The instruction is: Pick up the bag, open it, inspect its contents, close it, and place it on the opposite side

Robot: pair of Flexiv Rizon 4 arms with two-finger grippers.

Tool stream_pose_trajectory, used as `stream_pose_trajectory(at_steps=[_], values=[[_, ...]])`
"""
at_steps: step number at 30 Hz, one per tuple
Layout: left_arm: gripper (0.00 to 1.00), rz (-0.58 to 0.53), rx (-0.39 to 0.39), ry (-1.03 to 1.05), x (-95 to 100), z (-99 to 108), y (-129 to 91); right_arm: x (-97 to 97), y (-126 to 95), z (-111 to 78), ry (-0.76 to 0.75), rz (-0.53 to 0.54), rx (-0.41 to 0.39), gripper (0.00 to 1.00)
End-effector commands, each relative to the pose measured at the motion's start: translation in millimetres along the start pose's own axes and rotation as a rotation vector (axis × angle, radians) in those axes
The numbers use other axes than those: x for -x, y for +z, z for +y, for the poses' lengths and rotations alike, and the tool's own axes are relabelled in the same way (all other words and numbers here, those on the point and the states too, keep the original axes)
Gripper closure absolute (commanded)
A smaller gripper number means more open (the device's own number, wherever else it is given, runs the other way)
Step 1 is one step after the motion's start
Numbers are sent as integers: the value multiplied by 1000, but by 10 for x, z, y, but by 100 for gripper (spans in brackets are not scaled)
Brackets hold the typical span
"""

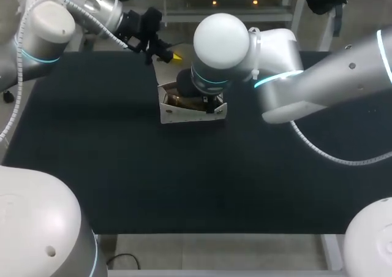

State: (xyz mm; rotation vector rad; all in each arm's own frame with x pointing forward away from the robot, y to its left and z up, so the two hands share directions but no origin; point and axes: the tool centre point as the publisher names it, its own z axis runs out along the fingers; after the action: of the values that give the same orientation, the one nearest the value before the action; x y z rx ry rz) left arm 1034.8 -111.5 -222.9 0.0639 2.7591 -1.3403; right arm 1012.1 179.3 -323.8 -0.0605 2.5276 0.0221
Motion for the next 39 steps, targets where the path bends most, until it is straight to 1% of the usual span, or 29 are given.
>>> stream_pose_trajectory(at_steps=[1, 27, 28, 30, 32, 35, 39], values=[[100, 7, -5, 1, 10, 24, -10, -18, 94, -23, -1, 1, -2, 0], [100, 6, -2, 7, 7, 26, -3, -13, 101, -19, -3, 5, 1, 0], [100, 6, -2, 7, 7, 24, -1, -13, 100, -19, -2, 4, 1, 5], [100, 6, -2, 8, 6, 22, 0, -12, 100, -20, -2, 4, 2, 7], [100, 6, -1, 9, 5, 20, 1, -12, 99, -21, -2, 4, 2, 12], [100, 6, 0, 10, 6, 19, 1, -11, 98, -22, -2, 4, 2, 11], [100, 6, 1, 12, 6, 17, 3, -10, 97, -24, -3, 4, 2, 14]])
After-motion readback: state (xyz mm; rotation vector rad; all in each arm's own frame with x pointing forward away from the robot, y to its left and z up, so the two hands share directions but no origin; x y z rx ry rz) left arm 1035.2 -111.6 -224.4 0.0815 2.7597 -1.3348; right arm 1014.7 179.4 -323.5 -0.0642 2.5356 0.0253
